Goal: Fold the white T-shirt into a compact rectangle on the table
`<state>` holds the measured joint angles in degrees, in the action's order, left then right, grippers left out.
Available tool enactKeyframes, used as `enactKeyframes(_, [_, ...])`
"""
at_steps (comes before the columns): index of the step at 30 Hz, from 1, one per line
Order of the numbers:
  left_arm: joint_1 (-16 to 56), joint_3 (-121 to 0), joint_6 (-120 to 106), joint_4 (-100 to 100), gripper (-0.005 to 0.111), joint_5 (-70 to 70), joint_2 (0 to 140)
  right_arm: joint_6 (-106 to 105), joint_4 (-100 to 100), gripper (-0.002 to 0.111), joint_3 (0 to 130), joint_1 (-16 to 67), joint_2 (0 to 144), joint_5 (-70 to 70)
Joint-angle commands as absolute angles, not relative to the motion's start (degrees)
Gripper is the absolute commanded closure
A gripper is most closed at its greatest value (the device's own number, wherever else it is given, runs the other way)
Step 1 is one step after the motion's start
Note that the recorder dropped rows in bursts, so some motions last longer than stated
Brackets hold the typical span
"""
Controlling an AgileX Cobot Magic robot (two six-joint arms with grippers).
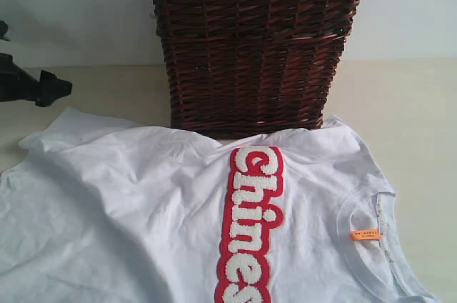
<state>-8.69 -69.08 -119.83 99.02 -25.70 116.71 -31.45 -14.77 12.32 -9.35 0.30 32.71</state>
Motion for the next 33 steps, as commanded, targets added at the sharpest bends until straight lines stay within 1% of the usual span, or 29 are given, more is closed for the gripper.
enactKeyframes(1, [-9.2,-66.1,-111.8,93.0,0.02,-25.8,109.6,-31.4,-14.9,0.072,12.2,-9.4,0.0,32.0])
enactKeyframes(3, [-9.7,-62.9,-104.5,87.3,0.032,-25.8,105.8,-31.4,-14.9,0.072,12.2,-9.4,0.0,32.0])
enactKeyframes(6, [-10.8,-56.1,-95.9,83.9,0.056,-27.0,99.3,-31.4,-14.9,0.072,12.2,-9.4,0.0,32.0])
enactKeyframes(11, [-12.4,-47.0,-95.2,86.1,0.103,-35.7,89.9,-31.4,-14.9,0.072,12.2,-9.4,0.0,32.0])
enactKeyframes(12, [-12.5,-46.1,-95.3,87.0,0.106,-36.8,88.4,-31.4,-14.9,0.072,12.2,-9.4,0.0,32.0])
enactKeyframes(17, [-12.5,-42.1,-95.3,92.6,0.107,-38.2,78.8,-31.4,-14.9,0.072,12.2,-9.4,0.0,32.0])
enactKeyframes(21, [-12.5,-37.6,-95.3,89.7,0.107,-38.9,73.4,-31.4,-14.9,0.072,12.2,-9.4,0.0,32.0])
enactKeyframes(27, [-12.5,-30.5,-96.4,89.4,0.107,-39.0,70.4,-31.4,-14.9,0.072,12.2,-9.4,0.0,32.0])
enactKeyframes(33, [-12.5,-30.0,-96.4,90.7,0.107,-39.3,69.5,-31.4,-14.9,0.072,12.2,-9.4,0.0,32.0])
